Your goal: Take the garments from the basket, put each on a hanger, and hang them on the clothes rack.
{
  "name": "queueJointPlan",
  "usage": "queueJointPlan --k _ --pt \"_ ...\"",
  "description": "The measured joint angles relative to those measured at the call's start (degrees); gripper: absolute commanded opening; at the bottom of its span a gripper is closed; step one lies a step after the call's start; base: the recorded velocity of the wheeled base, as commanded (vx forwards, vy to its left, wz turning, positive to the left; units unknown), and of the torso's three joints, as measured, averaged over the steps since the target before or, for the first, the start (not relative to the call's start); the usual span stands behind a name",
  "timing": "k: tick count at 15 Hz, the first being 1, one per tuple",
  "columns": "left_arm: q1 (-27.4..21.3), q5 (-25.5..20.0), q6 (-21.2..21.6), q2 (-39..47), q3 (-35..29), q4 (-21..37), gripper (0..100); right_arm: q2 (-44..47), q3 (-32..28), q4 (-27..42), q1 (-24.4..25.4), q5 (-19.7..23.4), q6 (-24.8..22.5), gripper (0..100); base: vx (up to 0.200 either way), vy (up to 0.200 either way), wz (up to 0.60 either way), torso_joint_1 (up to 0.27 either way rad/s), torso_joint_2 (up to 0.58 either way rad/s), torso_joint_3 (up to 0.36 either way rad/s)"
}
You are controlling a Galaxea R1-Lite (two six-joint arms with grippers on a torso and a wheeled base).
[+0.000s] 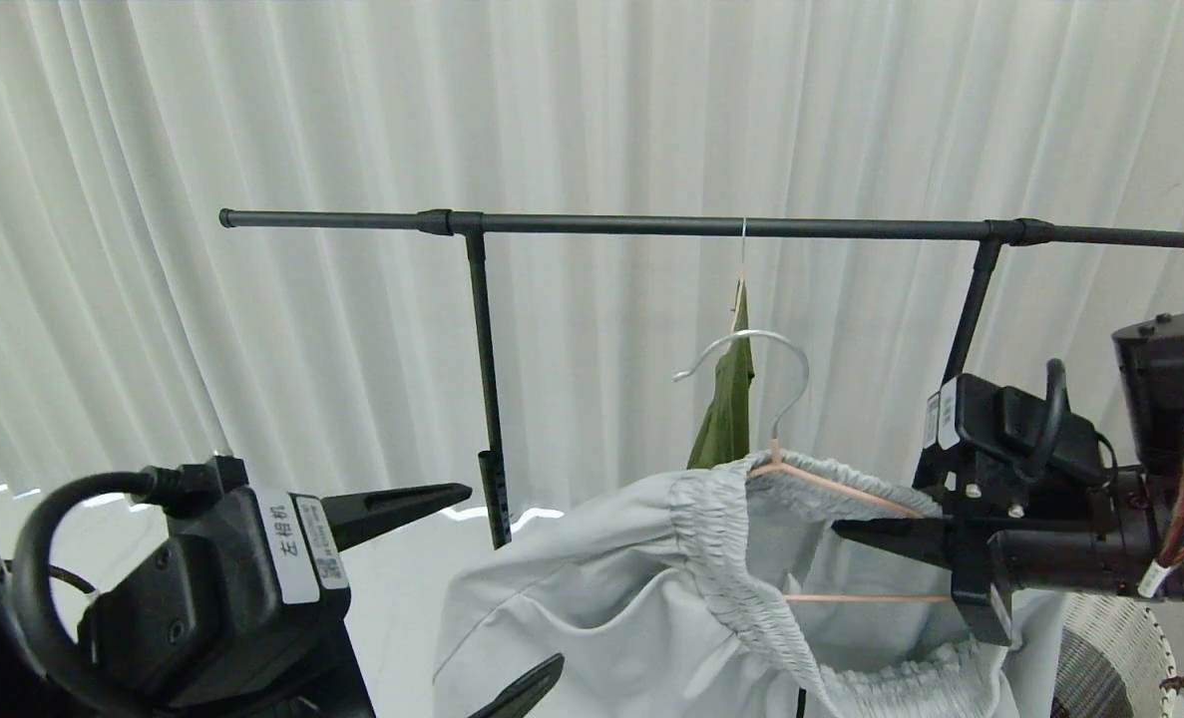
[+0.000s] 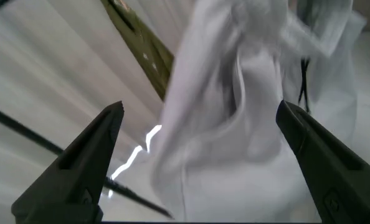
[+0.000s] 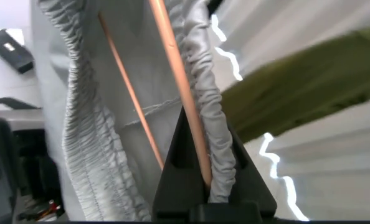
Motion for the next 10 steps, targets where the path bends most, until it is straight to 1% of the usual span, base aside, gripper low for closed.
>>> queueJointPlan --k 1,4,5,8,9,10 --pt "1.1 0.0 -0.1 0.0 1.7 0.0 100 -0.5 -0.5 0.9 -0.7 0.0 0.0 0 0.000 0.000 0.00 0.000 0.00 0.000" --pt "8.5 -0.1 -0.5 0.9 8.3 0.1 100 -1.7 -3.1 3.9 -1.2 0.0 0.0 0 0.000 0.000 0.00 0.000 0.00 0.000" --pt "10.8 -0.9 -1.1 1.6 9.6 0.2 100 -2.1 -4.1 5.0 -1.2 0.0 0.0 0 0.000 0.000 0.00 0.000 0.00 0.000" --pt "15.2 -5.8 -2.8 3.8 9.8 0.1 100 -3.5 -5.7 6.6 0.0 0.2 0.0 0 0.000 0.000 0.00 0.000 0.00 0.000" --pt "16.1 -6.4 -2.9 4.4 9.4 0.1 100 -3.9 -5.8 6.9 0.5 0.3 0.0 0 0.000 0.000 0.00 0.000 0.00 0.000" --pt "16.6 -7.1 -3.0 5.0 8.9 0.1 0 -4.2 -5.8 7.2 1.2 0.3 0.1 0 0.000 0.000 0.00 0.000 0.00 0.000"
